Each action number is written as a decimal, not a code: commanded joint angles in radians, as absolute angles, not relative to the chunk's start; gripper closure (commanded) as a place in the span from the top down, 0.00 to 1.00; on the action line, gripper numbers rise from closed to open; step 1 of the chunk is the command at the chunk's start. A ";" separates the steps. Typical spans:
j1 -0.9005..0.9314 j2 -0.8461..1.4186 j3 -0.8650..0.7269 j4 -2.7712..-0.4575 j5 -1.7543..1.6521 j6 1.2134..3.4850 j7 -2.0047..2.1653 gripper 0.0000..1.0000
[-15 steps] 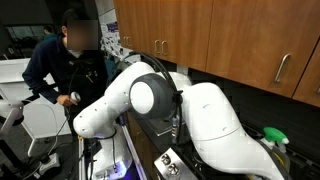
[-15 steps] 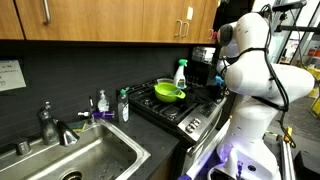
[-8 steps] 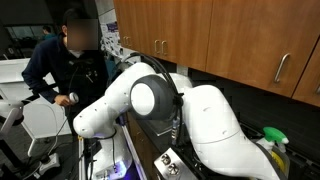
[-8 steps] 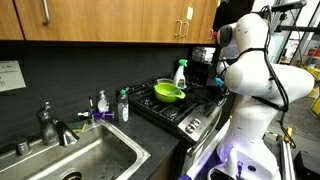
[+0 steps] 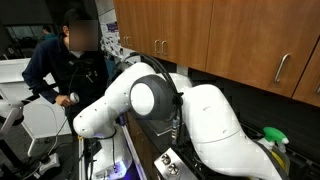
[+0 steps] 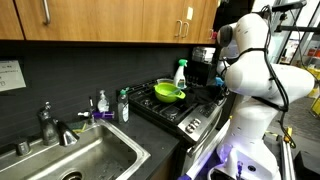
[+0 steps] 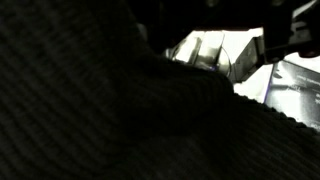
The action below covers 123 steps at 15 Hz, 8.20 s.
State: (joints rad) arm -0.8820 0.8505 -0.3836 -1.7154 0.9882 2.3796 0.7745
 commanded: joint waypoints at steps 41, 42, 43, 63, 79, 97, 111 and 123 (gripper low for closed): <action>-0.888 0.845 -0.367 -1.770 0.913 2.339 0.647 1.00; -0.893 0.839 -0.360 -1.775 0.927 2.337 0.659 1.00; -0.893 0.836 -0.359 -1.776 0.939 2.341 0.672 1.00; -0.936 0.826 -0.346 -1.744 0.955 2.254 0.516 0.31; -0.934 0.628 -0.331 -2.197 1.216 2.301 -0.028 1.00; -1.162 0.354 -0.490 -2.390 1.295 2.279 -0.290 1.00; -1.019 0.129 -0.473 -2.487 1.074 2.271 -0.291 1.00; -0.990 0.223 -0.459 -2.474 1.263 2.339 -0.227 1.00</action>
